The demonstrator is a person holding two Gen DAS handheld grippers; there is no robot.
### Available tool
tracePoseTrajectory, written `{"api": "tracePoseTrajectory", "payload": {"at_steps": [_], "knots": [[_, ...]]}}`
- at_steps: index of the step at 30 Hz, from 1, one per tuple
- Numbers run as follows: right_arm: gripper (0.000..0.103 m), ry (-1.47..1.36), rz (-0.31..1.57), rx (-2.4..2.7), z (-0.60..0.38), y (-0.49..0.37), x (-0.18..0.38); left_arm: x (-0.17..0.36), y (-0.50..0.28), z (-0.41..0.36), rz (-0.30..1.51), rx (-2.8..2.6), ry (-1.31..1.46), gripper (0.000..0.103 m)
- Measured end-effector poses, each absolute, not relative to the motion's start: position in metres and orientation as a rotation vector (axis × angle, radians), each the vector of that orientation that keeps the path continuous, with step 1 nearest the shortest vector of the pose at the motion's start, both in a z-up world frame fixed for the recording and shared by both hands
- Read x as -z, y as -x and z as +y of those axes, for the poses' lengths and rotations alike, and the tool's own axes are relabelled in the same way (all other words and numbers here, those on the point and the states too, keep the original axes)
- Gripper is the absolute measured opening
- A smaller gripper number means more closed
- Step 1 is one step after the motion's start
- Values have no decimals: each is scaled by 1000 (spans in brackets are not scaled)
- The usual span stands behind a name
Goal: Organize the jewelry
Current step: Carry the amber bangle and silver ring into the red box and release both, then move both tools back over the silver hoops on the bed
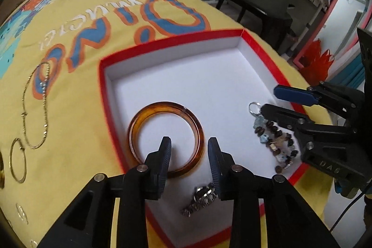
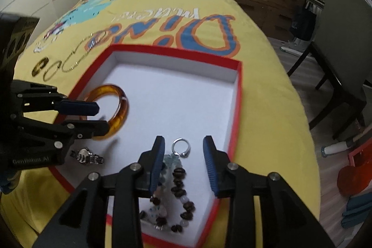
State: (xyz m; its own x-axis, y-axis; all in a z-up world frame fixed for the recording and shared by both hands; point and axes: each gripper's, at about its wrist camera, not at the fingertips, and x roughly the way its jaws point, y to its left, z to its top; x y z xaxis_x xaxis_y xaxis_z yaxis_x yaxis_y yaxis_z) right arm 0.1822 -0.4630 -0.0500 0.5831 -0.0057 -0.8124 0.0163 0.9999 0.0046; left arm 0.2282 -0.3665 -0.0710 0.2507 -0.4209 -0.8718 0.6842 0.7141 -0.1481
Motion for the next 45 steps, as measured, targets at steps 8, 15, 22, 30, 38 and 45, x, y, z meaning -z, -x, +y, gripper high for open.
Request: {"api": "tracePoseTrajectory", "payload": {"at_steps": [8, 15, 22, 30, 38, 45], "knots": [[33, -55, 870, 43, -455, -141, -2, 31, -199, -333, 1019, 747, -216, 35], [33, -74, 828, 6, -418, -115, -26, 16, -168, -272, 1013, 668, -220, 35], [33, -104, 793, -53, -359, -90, -40, 9, -141, -179, 1001, 542, -185, 36], [33, -85, 782, -124, -306, -82, -46, 16, -126, -87, 1016, 394, -111, 38], [33, -64, 794, -187, -268, -96, -42, 24, -128, -37, 1018, 306, -47, 40], [33, -55, 823, -219, -250, -115, -27, 34, -141, -15, 1028, 264, -4, 40]]}}
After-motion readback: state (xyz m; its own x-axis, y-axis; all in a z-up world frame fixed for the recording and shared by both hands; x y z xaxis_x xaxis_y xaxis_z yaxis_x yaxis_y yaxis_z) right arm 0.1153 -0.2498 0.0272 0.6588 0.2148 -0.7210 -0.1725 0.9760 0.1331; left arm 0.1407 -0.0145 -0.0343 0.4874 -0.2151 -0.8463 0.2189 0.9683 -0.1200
